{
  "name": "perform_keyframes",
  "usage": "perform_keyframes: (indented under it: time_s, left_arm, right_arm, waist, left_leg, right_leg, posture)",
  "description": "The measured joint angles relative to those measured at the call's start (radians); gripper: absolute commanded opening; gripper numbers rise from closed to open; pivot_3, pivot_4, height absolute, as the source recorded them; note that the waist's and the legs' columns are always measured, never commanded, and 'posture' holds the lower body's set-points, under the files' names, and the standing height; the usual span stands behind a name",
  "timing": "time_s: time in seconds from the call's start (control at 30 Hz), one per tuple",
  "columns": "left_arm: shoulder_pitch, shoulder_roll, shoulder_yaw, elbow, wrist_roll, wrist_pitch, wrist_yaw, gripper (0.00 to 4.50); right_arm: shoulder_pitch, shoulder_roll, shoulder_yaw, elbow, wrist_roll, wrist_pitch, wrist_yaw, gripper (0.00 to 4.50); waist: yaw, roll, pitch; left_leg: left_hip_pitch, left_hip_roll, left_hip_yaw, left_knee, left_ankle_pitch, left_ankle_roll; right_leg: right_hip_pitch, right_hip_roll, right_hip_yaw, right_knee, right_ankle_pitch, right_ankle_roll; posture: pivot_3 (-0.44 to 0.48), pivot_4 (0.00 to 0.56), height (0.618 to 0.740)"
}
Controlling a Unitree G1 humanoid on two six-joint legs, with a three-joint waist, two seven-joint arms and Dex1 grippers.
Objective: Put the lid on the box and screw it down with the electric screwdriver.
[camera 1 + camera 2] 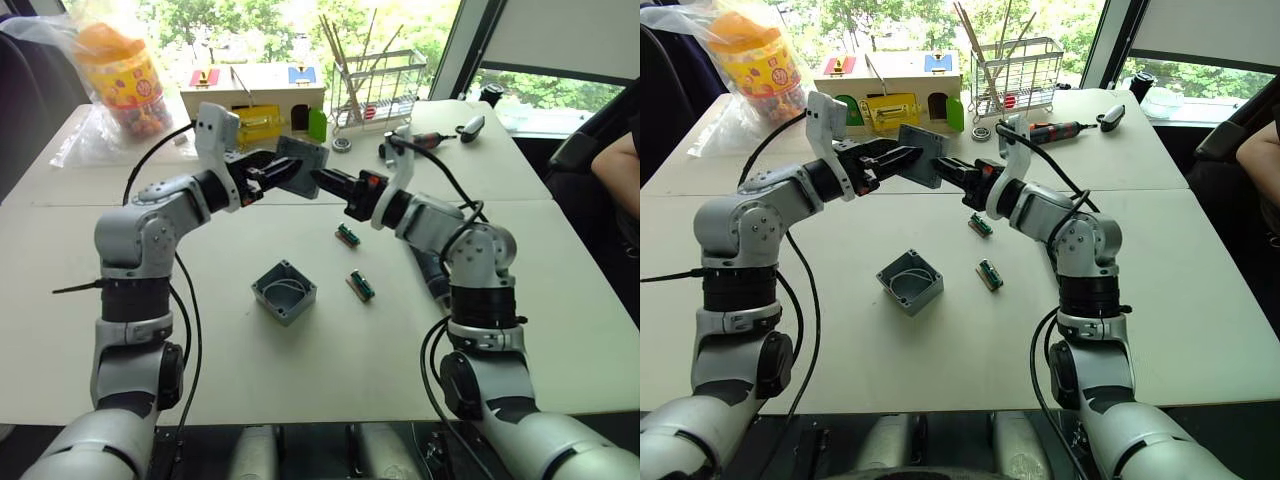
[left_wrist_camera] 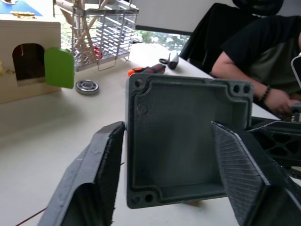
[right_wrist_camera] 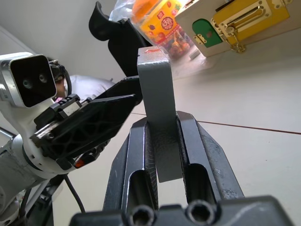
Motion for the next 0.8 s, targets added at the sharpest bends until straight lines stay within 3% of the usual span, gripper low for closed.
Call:
perform_keyframes:
  time_s: [0.13,0.3,0.43,0.57,0.63,0.8]
  left_arm:
    - [-0.034,0.048,0.136,0.082,-0.112,0.083,0.005,4.48]
    - [-0.054,0.101,0.273,0.153,-0.24,0.176,0.007,4.48]
    - [-0.053,0.085,0.271,0.161,-0.279,0.196,0.008,3.39]
    - [-0.024,0.083,0.208,0.137,-0.276,0.196,-0.011,1.31]
    - [0.002,0.092,0.147,0.11,-0.272,0.197,-0.05,0.48]
    - [0.046,0.2,-0.063,0.071,-0.192,0.147,-0.216,0.48]
  right_arm:
    - [0.038,-0.021,0.047,-0.041,-0.091,-0.105,0.002,0.11]
    - [0.208,-0.19,0.191,-0.184,-0.35,-0.371,0.069,0.11]
    - [0.319,-0.274,0.305,-0.279,-0.52,-0.553,0.113,0.11]
    - [0.454,-0.405,0.437,-0.34,-0.831,-0.877,0.103,0.11]
    - [0.495,-0.46,0.498,-0.335,-1.013,-1.041,0.059,0.11]
    - [0.51,-0.485,0.601,-0.304,-1.431,-1.308,-0.109,0.11]
  waist:
    - [-0.002,0.0,0.0]
    - [0.004,0.0,0.0]
    - [0.002,0.0,0.0]
    - [0.003,0.0,0.0]
    - [0.002,0.0,0.0]
    - [-0.001,0.0,0.0]
  left_leg:
    - [0.0,0.0,0.0,0.0,-0.001,0.001]
    - [-0.001,-0.001,-0.001,0.0,0.0,0.0]
    - [-0.001,-0.001,-0.001,0.0,0.0,0.0]
    - [0.0,-0.001,0.0,0.001,0.0,0.0]
    - [0.0,-0.001,0.0,0.001,0.001,-0.001]
    - [0.003,-0.001,0.001,-0.002,0.002,-0.004]
  right_leg:
    - [-0.001,0.0,0.0,0.0,0.0,0.0]
    - [0.0,-0.001,0.0,-0.001,0.0,0.0]
    - [0.0,-0.001,0.0,-0.002,0.0,0.0]
    - [0.0,0.0,0.0,-0.003,0.0,0.0]
    - [0.0,0.0,0.0,-0.003,0.0,0.0]
    - [0.001,0.002,0.002,-0.002,0.0,0.0]
  posture:
    - [0.0,0.15,0.736]
    - [0.0,0.15,0.736]
    - [0.0,0.15,0.736]
    - [0.0,0.15,0.736]
    - [0.0,0.15,0.736]
    - [0.0,0.15,0.736]
